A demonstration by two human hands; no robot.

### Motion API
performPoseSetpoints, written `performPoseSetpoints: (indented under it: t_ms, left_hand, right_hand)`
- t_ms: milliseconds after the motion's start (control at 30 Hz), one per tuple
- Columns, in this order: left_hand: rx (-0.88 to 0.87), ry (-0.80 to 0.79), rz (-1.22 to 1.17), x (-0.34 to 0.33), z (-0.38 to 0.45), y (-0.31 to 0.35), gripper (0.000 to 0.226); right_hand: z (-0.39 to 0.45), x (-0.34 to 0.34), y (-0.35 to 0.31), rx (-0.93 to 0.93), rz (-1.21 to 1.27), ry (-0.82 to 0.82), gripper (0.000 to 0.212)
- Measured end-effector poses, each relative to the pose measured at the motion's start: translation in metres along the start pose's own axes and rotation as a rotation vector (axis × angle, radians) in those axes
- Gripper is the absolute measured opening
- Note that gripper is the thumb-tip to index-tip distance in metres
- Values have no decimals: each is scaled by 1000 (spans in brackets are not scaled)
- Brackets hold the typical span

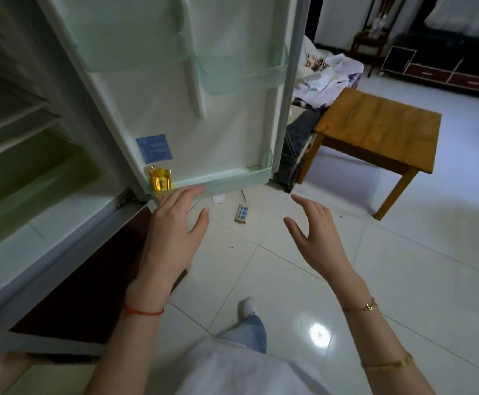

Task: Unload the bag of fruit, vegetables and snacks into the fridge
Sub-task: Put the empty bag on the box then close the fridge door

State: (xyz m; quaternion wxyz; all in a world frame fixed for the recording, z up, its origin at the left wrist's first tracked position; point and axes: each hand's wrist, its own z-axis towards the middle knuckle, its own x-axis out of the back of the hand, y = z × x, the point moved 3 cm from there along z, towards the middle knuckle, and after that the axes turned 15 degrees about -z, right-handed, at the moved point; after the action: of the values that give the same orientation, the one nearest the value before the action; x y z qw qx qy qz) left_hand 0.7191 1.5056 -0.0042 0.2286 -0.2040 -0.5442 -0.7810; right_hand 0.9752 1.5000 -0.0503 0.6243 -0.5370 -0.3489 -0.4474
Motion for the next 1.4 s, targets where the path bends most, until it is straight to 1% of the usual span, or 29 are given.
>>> performPoseSetpoints:
  t_ms: [100, 233, 400, 600, 733, 833, 933, 1000, 1133, 1233, 1300, 1400]
  left_hand:
    - [-58, 29, 1, -17, 41, 8, 38]
    - [-142, 122, 24, -30, 104, 24, 39]
    - [-271, 195, 50, -49, 178, 46, 43]
    - [-311, 247, 166, -71, 228, 65, 47]
    - [-266, 265, 233, -87, 244, 68, 48]
    - [-194, 264, 251, -99, 248, 68, 45]
    - [-122, 268, 260, -107, 248, 70, 42]
    - [-91, 299, 256, -112, 246, 72, 40]
    - [-36, 313, 257, -116, 243, 77, 37]
    - [0, 323, 275, -124, 234, 84, 44]
    - [0, 362, 270, -131, 225, 92, 48]
    - [-49, 431, 235, -149, 207, 114, 48]
  right_hand:
    - [40, 5, 16, 20, 2, 30, 49]
    - [107, 22, 29, 54, 43, 84, 48]
    - [196, 42, 45, 71, 82, 180, 49]
    - [284, 54, 56, 95, 133, 228, 46]
    - [331, 55, 60, 83, 169, 200, 48]
    - [360, 56, 61, 90, 210, 163, 47]
    - [384, 56, 61, 97, 270, 95, 47]
    - [395, 55, 61, 138, 323, 36, 47]
    - [399, 51, 60, 198, 424, 1, 41]
    - [395, 50, 63, 220, 476, -4, 42]
    - [389, 51, 66, 224, 500, -14, 43]
    - [375, 54, 73, 239, 514, -17, 47]
